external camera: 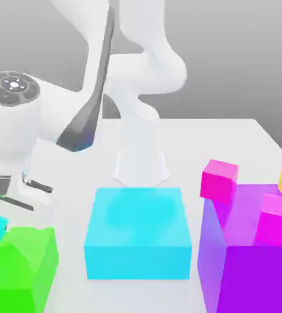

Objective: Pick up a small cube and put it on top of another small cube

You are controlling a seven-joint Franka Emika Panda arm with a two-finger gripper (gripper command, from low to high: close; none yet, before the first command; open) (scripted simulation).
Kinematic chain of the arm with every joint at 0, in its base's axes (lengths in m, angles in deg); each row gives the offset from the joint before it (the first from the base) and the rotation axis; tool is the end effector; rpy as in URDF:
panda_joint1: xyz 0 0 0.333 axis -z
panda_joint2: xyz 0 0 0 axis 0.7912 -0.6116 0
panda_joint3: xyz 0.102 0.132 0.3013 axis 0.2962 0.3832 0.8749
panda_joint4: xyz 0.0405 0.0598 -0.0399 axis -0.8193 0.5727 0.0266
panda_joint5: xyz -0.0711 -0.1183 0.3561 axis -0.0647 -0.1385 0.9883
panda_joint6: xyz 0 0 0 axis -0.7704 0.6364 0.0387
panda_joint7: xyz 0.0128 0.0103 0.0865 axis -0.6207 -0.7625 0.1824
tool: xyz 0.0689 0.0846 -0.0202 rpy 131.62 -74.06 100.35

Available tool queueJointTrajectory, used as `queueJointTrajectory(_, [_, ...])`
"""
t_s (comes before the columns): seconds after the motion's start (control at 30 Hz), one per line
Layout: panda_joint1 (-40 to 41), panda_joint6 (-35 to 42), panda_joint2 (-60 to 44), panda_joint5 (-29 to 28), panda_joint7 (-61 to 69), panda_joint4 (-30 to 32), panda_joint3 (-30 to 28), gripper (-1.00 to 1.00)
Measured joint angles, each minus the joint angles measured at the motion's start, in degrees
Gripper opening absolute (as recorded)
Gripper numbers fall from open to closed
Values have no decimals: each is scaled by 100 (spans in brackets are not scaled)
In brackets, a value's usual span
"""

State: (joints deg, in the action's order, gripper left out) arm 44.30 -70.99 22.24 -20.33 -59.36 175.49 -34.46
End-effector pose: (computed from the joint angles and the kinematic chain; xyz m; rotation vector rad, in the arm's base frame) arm 0.4488 -0.1934 0.3024 2.5726 -1.1493 0.0320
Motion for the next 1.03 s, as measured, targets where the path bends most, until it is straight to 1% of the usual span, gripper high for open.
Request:
queueJointTrajectory(0.13, [-501,461,471,630,252,-19,360,-100])
queueJointTrajectory(0.27, [-992,960,1001,1104,395,-49,595,-100])
queueJointTrajectory(0.43, [-1436,1606,1695,1524,436,-93,982,-100])
queueJointTrajectory(0.7, [-2190,2625,2733,2015,271,-181,1855,-100])
queueJointTrajectory(0.77, [-2272,2475,2729,2071,203,-39,1959,-100])
queueJointTrajectory(0.83, [-2285,2063,2591,2092,200,235,1966,-100])
queueJointTrajectory(0.87, [-2285,1883,2527,2098,204,352,1963,100])
queueJointTrajectory(1.03, [-2285,1883,2527,2098,204,352,1963,100])
